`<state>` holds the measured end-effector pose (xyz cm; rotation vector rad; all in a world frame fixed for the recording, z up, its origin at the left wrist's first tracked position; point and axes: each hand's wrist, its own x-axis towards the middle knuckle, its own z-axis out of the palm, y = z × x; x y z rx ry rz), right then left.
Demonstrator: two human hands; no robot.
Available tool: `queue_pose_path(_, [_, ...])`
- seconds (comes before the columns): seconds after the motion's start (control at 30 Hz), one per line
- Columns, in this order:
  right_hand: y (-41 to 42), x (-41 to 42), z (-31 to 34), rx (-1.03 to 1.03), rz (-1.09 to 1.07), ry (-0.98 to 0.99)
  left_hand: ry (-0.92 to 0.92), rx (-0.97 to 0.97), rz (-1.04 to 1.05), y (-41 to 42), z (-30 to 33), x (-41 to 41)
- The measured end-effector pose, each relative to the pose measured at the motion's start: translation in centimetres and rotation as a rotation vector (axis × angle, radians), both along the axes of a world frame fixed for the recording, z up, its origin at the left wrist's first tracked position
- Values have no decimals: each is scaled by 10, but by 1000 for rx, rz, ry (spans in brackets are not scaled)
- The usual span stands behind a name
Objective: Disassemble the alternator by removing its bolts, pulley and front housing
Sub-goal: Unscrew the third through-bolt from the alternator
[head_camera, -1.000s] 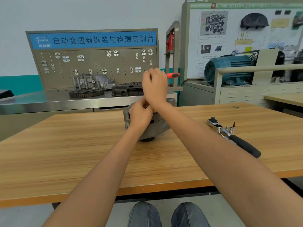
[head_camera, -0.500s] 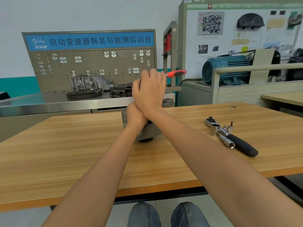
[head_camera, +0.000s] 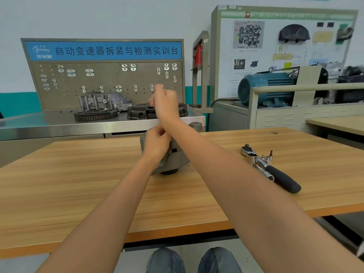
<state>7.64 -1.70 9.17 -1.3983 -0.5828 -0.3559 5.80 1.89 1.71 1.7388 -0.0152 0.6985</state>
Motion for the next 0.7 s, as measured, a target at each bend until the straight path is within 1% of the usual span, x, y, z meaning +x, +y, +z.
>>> queue_pose_path(0.13, [5, 2, -8, 24, -174, -91, 51, -36, 23, 0, 2, 3])
queue_pose_path(0.2, [-1, 4, -11, 3, -264, -175, 48, -31, 40, -2, 2, 6])
queue_pose_path(0.23, [-5, 5, -13, -52, -340, -257, 46, -34, 57, -3, 3, 7])
queue_pose_path(0.3, [-13, 8, -18, -292, -621, -444, 59, -38, 118, -7, 3, 11])
queue_pose_path(0.33, [-15, 10, -22, -425, -761, -498, 63, -38, 147, -8, 3, 12])
queue_pose_path(0.37, [-18, 12, -24, -516, -850, -513, 62, -31, 170, -9, 4, 15])
queue_pose_path(0.4, [-20, 14, -24, -559, -888, -501, 60, -12, 187, -10, 5, 16])
queue_pose_path(0.47, [-22, 15, -21, -490, -829, -487, 56, 19, 204, -11, 6, 18])
queue_pose_path(0.57, [-18, 13, -18, -332, -631, -466, 23, -4, 167, -10, 2, 19])
queue_pose_path(0.63, [-19, 11, -13, -177, -426, -340, -31, 15, 98, -7, -2, 14])
queue_pose_path(0.7, [-23, 9, -5, 6, -186, -120, -73, 18, -18, -4, -5, 8])
